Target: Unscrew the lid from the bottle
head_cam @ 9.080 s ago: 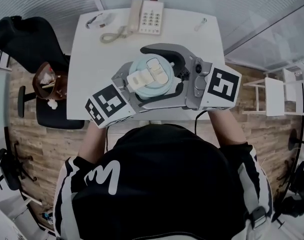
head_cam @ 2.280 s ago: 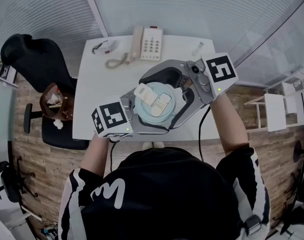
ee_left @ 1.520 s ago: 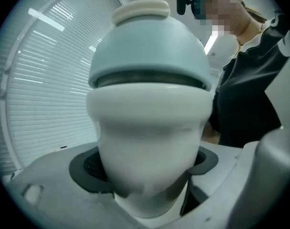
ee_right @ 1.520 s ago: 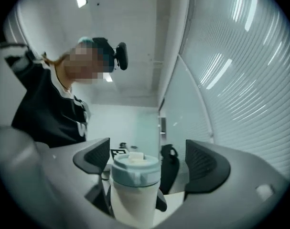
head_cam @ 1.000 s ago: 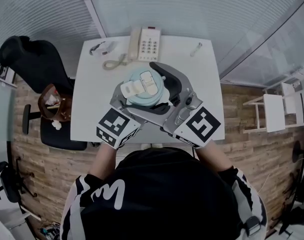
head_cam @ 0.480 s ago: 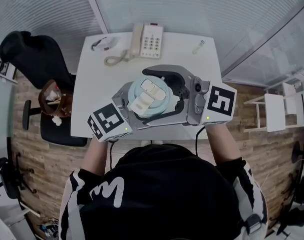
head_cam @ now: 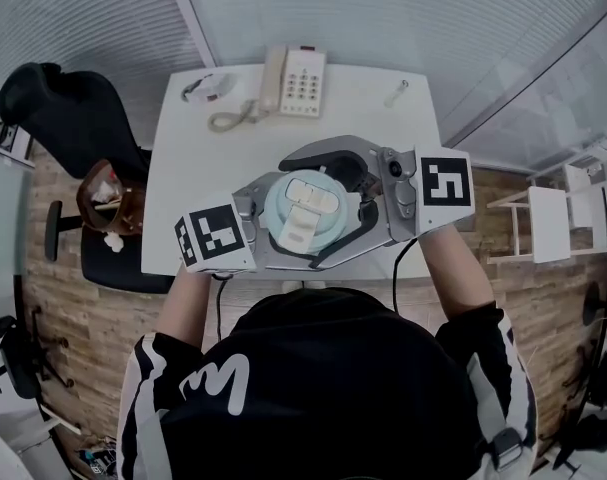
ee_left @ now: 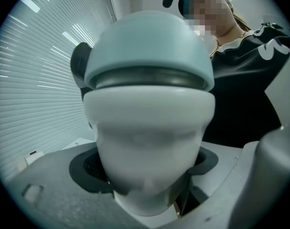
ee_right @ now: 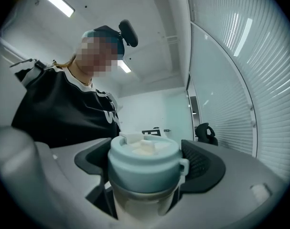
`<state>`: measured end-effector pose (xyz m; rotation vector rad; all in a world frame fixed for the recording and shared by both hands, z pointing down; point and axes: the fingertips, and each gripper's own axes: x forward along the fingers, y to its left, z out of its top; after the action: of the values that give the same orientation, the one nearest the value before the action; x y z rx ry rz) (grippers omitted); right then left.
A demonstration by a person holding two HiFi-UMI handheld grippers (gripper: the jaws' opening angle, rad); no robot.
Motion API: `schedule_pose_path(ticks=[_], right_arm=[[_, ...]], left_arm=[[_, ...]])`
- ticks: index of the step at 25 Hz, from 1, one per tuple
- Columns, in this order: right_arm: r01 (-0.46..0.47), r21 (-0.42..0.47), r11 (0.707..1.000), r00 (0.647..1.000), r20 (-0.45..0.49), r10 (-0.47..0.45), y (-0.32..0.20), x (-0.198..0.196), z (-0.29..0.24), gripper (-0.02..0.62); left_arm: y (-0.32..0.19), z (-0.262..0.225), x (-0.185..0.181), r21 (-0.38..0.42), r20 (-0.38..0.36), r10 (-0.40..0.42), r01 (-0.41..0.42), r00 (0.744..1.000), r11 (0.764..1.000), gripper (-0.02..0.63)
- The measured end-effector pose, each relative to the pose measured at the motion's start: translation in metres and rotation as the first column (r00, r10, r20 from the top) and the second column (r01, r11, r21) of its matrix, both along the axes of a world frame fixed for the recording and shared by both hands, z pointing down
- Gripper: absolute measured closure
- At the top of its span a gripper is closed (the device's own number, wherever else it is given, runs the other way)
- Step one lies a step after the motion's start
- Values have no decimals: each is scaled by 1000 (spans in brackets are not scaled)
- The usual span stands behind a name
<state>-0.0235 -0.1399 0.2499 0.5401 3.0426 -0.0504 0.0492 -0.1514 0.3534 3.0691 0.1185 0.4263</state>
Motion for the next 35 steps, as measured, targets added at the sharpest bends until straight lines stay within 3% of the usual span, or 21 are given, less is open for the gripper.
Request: schedule_pose_path(ticks=[7,10,12,14,15,17,19,24,27,30,35], right_arm=[[181,35,983,980,-85,-177,11,3,6,146],[219,17,976,972,-91,-217,10,1,8,144],[154,17,988,987,-36,-153,2,-1,2,144],[-42,35,999,998,48,40,-17,1,-7,133],[-163,35,986,984,84,160,-29,4,-10,133],[-388,-14,922,914,118,387,-50,7,-15,133],[-551,-50,833,827,102,553,-60,5,-12,130],[-728,25,685,685,31,728,-68,-21,7,135],[-783,-21,621,621,15,783,-82,-22,9,168],[-773,16,634,634,17,773,-78,-21,10,161],[-707,21,707,707,22,706,-69,-20,13,160]], left_arm=[[11,4,4,-6,21,87,-87,996,996,160],[11,4,3,-27,-1,84,-84,996,996,160],[6,3,0,-55,-32,31,-33,999,998,160],[-10,1,-7,-68,-67,-86,82,994,994,160],[-21,1,-12,-66,-76,-156,151,985,986,160],[-43,4,-23,-44,-63,-286,284,956,958,160],[-61,7,-32,-25,-48,-388,387,921,922,160],[-88,11,-42,34,-32,-561,561,827,827,160],[-94,9,-40,32,-31,-602,602,798,797,160],[-91,11,-36,42,-6,-593,592,805,805,160],[-80,18,-34,76,45,-526,522,850,850,160]])
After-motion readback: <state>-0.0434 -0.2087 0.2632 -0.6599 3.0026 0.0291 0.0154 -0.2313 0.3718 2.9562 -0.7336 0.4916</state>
